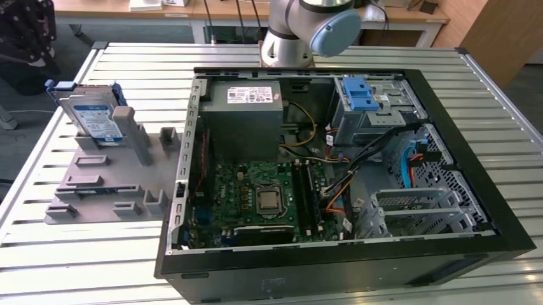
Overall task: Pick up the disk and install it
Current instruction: 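Pick up the disk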
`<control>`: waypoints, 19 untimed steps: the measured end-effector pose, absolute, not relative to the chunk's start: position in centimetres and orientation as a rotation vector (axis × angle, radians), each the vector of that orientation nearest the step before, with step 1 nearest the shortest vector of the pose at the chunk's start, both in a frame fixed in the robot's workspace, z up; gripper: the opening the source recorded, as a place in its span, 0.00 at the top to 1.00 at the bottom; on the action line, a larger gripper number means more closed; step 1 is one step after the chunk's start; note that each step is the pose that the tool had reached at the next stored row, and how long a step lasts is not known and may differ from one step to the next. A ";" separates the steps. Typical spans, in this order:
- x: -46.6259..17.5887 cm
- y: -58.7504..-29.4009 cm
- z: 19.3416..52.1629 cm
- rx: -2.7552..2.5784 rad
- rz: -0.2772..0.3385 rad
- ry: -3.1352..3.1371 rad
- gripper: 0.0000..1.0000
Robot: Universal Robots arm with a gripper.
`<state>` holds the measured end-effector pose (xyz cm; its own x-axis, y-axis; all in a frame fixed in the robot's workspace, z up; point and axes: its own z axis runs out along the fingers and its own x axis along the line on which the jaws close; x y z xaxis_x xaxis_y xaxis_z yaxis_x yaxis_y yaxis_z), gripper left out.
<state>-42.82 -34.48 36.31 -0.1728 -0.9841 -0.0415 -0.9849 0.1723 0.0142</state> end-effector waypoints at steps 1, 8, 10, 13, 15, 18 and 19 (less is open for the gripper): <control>-42.8 -34.5 36.3 -2.028 0.059 2.370 0.89; -42.8 -34.5 36.2 -2.075 0.060 2.330 0.89; -42.8 -34.5 36.2 -2.086 0.060 2.319 0.83; -42.8 -34.5 35.9 -2.148 0.061 2.263 0.71; -42.8 -34.4 35.6 -2.175 0.061 2.239 0.59; -42.8 -34.1 35.2 -2.181 0.056 2.238 0.47; -42.8 -34.0 35.0 -2.182 0.054 2.238 0.47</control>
<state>-42.83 -34.04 35.01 -0.0255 -0.9991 -0.0349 -0.9996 0.0250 0.0141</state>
